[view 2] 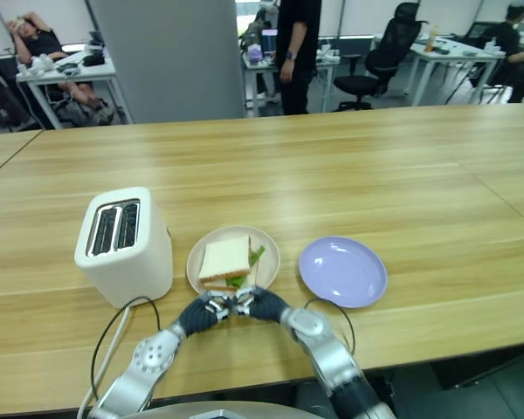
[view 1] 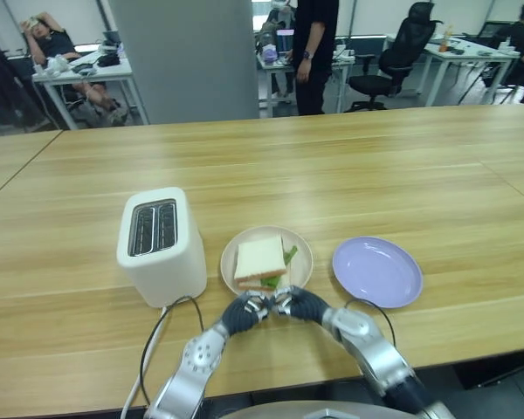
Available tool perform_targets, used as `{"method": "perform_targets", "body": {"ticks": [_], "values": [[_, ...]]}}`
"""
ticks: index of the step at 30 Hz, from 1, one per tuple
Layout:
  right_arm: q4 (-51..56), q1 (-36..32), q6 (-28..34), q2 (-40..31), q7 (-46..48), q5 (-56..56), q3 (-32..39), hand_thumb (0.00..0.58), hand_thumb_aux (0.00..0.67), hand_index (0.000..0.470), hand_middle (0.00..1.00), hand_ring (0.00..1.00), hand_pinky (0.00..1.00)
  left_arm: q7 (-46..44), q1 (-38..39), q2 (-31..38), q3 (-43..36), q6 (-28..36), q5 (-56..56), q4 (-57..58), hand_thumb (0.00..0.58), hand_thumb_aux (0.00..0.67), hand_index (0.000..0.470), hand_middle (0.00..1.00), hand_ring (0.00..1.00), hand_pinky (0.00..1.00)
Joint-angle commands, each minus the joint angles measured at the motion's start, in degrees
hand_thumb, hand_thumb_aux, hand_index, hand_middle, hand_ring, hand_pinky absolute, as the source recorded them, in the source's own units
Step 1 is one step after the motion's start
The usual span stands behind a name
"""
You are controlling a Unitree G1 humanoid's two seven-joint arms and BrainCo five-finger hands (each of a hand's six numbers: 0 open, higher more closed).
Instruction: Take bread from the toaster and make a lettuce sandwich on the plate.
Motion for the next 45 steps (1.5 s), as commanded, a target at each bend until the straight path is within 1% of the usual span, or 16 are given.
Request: {"method": "perform_targets", "body": {"ticks": [1,5,9,19,20,21,22,23,24,25,27,28,29,36,40,45], "values": [[22.8,-7.4,-0.9,2.5,-6.9,-3.2,-2.4,0.58,0.67,0.46,1.0,1.0,1.0,2.7,-7.6,-1.9,-0.3,-1.9,2.7,21.8,0.58,0.67,0.46,1.0,1.0,1.0],[36.3,-18.4,-5.3,5.9,-11.4,-3.5,-5.7,0.58,0.67,0.46,1.0,1.0,1.0,4.1,-18.3,-4.9,1.9,-8.1,1.6,37.4,0.58,0.67,0.46,1.0,1.0,1.0],[41.8,-24.3,-8.3,7.6,-12.0,-4.0,-7.8,0.58,0.67,0.46,1.0,1.0,1.0,4.6,-22.7,-5.9,3.0,-12.2,2.0,43.7,0.58,0.67,0.46,1.0,1.0,1.0],[43.1,-25.4,-10.8,7.9,-10.8,-4.4,-10.9,0.58,0.67,0.46,1.0,1.0,1.0,3.2,-19.3,-6.6,6.4,-18.0,-0.6,40.3,0.58,0.67,0.46,1.0,1.0,1.0],[42.2,-24.7,-10.9,7.7,-10.1,-4.0,-11.3,0.58,0.67,0.46,0.95,0.95,0.95,2.3,-17.8,-7.0,6.9,-18.5,-1.6,38.0,0.466,0.373,0.256,1.0,1.0,1.0],[40.9,-23.7,-11.1,7.4,-9.5,-3.8,-11.7,0.547,0.51,0.35,0.87,0.87,0.87,1.6,-16.2,-7.3,7.4,-18.7,-2.7,35.4,0.0,0.0,0.0,1.0,1.0,1.0],[39.1,-22.5,-11.4,7.1,-8.7,-3.6,-11.9,0.449,0.352,0.242,0.48,0.48,0.48,0.5,-14.3,-7.6,7.6,-18.5,-3.6,32.3,0.0,0.0,0.0,1.0,1.0,1.0],[36.3,-20.7,-11.4,6.5,-7.5,-3.3,-12.1,0.216,0.139,0.096,0.11,0.11,0.11,-0.3,-11.8,-7.9,7.6,-18.5,-4.4,28.4,0.0,0.0,0.0,0.87,0.87,0.87],[33.0,-18.7,-11.3,6.0,-6.5,-3.1,-12.0,0.0,0.0,0.0,0.0,0.0,0.0,-1.2,-9.4,-8.3,7.9,-18.3,-5.6,24.6,0.0,0.0,0.0,0.62,0.62,0.62],[28.8,-16.3,-10.9,5.3,-5.6,-2.8,-11.9,0.0,0.0,0.0,0.0,0.0,0.0,-1.8,-7.0,-8.6,8.0,-17.6,-6.6,20.8,0.0,0.0,0.0,0.39,0.39,0.39],[18.2,-10.4,-8.3,4.1,-3.0,-1.7,-11.7,0.0,0.0,0.0,0.0,0.0,0.0,-2.7,-2.0,-8.9,7.4,-16.3,-7.3,13.0,0.0,0.0,0.0,0.24,0.24,0.24],[12.2,-7.0,-6.6,3.5,-1.8,-1.1,-11.5,0.0,0.0,0.0,0.0,0.0,0.0,-2.6,0.6,-9.1,7.1,-15.9,-7.5,8.9,0.0,0.0,0.0,0.24,0.24,0.24],[5.7,-3.3,-5.0,2.8,-0.3,-0.2,-11.0,0.0,0.0,0.0,0.0,0.0,0.0,-2.9,3.5,-9.4,6.6,-15.3,-8.0,4.5,0.0,0.0,0.0,0.15,0.15,0.15],[-27.8,18.2,5.0,-3.1,3.7,3.5,-8.9,0.0,0.0,0.0,0.0,0.0,0.0,-2.6,21.7,-10.0,2.7,-11.6,-9.5,-20.5,0.0,0.0,0.0,0.09,0.09,0.09],[-37.1,23.5,5.1,-5.5,3.1,4.2,-10.0,0.0,0.0,0.0,0.0,0.0,0.0,-2.1,27.3,-10.0,1.2,-11.7,-10.0,-28.7,0.0,0.0,0.0,0.07,0.07,0.07],[-40.5,24.3,4.3,-5.2,1.9,4.8,-9.7,0.0,0.0,0.0,0.0,0.0,0.0,-1.4,26.9,-10.1,1.2,-10.6,-10.3,-31.7,0.0,0.0,0.0,0.09,0.09,0.09]]}}
